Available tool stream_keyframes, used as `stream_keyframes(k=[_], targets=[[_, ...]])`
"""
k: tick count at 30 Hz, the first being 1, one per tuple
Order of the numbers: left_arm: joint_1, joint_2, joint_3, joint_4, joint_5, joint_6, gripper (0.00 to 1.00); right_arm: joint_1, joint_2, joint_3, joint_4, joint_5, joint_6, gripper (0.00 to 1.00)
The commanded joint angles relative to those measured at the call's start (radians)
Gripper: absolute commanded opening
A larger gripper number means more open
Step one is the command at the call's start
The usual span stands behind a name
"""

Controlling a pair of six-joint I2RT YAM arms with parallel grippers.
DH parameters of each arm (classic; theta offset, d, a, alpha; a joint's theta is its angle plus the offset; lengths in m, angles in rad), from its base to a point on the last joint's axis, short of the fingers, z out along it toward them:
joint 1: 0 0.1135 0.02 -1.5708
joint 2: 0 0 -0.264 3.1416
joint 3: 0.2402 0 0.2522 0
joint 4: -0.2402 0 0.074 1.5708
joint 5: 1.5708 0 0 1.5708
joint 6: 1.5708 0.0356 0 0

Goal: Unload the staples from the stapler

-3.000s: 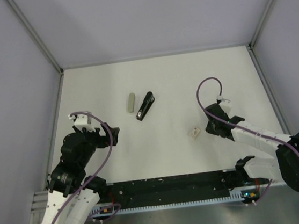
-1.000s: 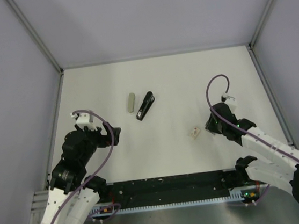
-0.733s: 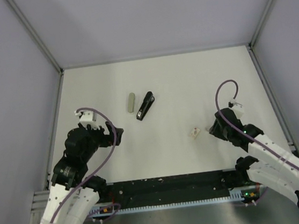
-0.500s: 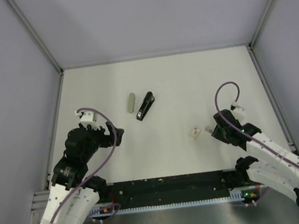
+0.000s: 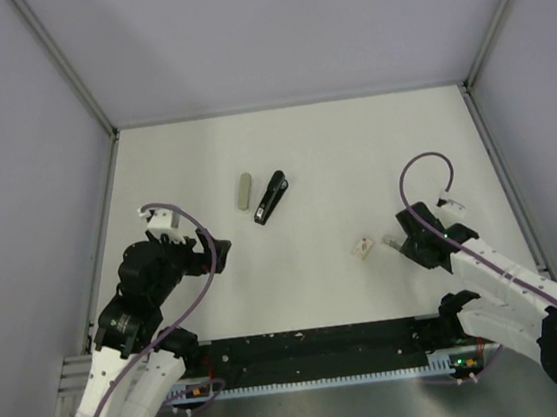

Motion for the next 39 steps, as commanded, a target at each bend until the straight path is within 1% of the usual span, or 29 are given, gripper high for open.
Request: stream_keyframes(k=[1,10,22,26,39], targets=[[-0.004,-0.013,-0.005,0.044,0.007,0.015,0.99,-0.035,0.016,0.033,0.049,0.026,0.004,0.35],[-0.004,-0.012,-0.002,0.042,-0.002,0.015,0.99,-0.037,0.034,0.063,0.094,-0.006,-0.016,0.33],[-0.004,-0.015,-0.002,0.04,-0.011,0.014,0.99,-0.037,0.108,0.063,0.149,-0.029,-0.025,0.32],[-0.004,-0.013,-0.002,0.04,-0.011,0.014,0.99,-0.037,0.116,0.062,0.158,-0.031,-0.028,0.27],[-0.004,-0.015,-0.003,0.04,-0.01,0.014,0.99,-0.037,0.125,0.033,0.18,-0.043,-0.027,0.2]])
